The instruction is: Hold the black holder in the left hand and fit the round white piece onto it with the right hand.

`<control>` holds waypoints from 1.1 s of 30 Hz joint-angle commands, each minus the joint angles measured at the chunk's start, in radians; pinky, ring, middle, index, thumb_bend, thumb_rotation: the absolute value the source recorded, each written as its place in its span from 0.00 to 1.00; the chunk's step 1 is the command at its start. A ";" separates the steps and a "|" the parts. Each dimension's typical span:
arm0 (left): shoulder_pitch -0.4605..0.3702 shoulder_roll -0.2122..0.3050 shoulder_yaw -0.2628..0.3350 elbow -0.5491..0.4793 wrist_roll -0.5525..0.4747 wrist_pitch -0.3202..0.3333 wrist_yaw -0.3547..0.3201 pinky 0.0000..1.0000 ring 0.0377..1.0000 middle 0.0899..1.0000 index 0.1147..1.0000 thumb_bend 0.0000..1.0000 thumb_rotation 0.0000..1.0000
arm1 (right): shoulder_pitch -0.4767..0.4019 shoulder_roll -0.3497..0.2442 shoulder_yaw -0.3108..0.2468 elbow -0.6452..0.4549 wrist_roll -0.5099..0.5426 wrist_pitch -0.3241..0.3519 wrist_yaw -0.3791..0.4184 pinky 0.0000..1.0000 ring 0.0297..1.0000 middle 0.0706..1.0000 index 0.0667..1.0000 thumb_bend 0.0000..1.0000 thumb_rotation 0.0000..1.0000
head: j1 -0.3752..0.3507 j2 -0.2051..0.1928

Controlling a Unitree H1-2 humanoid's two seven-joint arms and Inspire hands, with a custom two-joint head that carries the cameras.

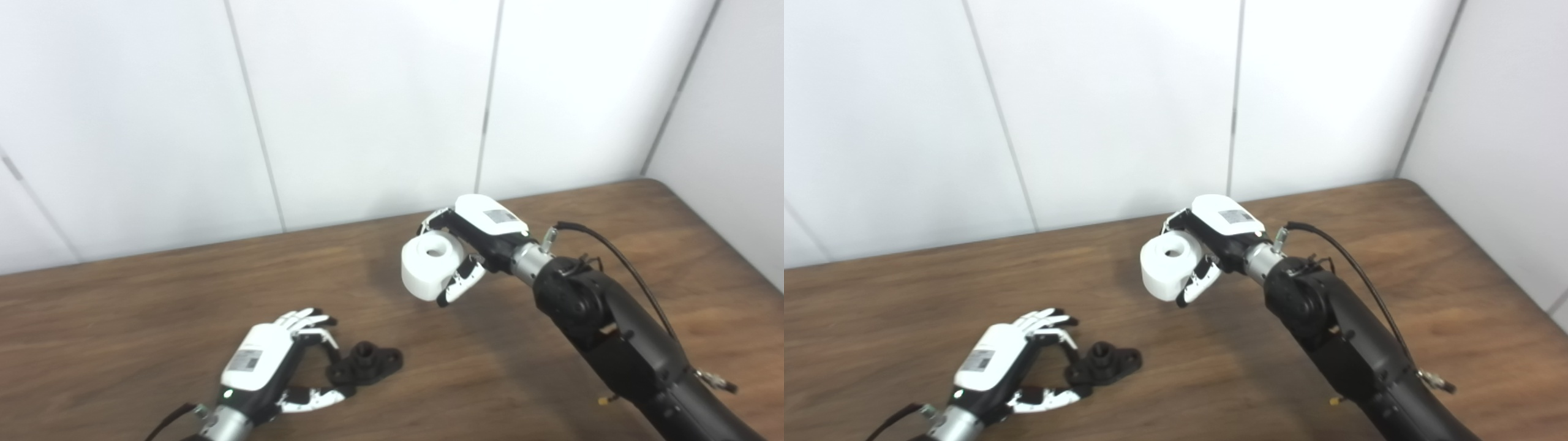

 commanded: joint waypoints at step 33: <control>0.062 -0.003 -0.067 0.030 0.061 0.113 -0.092 0.90 0.88 0.80 0.42 0.52 0.06 | -0.084 0.069 -0.009 -0.198 0.033 -0.059 0.150 0.56 0.67 0.70 0.44 0.52 0.13 | 0.050 0.054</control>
